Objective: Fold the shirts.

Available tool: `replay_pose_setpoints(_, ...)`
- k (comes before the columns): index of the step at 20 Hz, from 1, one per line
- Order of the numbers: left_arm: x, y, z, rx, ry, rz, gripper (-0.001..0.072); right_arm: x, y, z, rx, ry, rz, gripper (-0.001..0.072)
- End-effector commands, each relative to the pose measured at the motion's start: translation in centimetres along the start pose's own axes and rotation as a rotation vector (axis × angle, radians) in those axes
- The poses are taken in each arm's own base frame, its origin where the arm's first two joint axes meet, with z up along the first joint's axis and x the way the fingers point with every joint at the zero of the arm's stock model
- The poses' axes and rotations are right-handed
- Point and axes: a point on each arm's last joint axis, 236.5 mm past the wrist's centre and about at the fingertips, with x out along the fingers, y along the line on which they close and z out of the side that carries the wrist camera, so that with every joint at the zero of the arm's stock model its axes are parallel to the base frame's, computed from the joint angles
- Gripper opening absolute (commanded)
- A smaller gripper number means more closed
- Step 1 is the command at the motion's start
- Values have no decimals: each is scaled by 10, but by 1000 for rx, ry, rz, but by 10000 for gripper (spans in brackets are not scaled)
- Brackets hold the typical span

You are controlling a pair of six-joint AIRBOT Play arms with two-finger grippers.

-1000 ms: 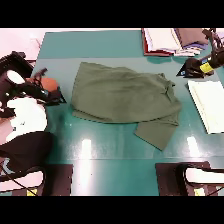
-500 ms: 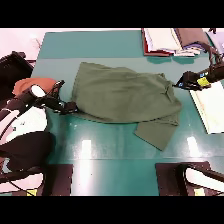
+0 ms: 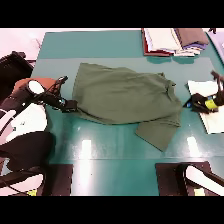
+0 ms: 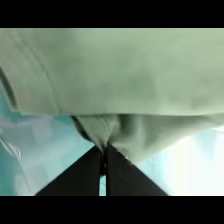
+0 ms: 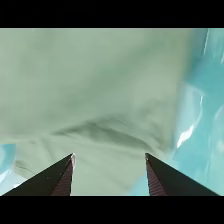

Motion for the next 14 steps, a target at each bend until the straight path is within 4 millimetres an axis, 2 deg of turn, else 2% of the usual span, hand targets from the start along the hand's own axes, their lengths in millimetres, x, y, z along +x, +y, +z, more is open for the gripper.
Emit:
replay_pose_setpoints(1,-22,-11,10,38,-55,-2,24,30,-47,-38,154,80,13,526)
replay_pose_setpoints(3,-22,-11,6,37,-41,-4,24,51,-59,-53,214,124,28,526)
replay_pose_setpoints(5,-21,-11,6,30,-38,-5,24,69,-61,-65,223,172,43,523)
replay_pose_setpoints(7,-21,-12,6,28,-38,-6,24,83,-49,-60,208,166,85,507)
replay_pose_setpoints(10,-21,-11,5,29,-38,-6,24,90,-35,-41,157,113,88,485)
replay_pose_setpoints(11,-22,-11,6,29,-39,-5,24,90,-30,-34,136,93,86,436)
replay_pose_setpoints(12,-21,-11,6,29,-38,-5,24,91,-26,-29,117,78,82,433)
replay_pose_setpoints(13,-21,-11,5,29,-37,-6,24,91,-22,-28,101,76,81,398)
replay_pose_setpoints(14,-22,-12,5,29,-38,-6,24,93,-18,-29,82,82,80,223)
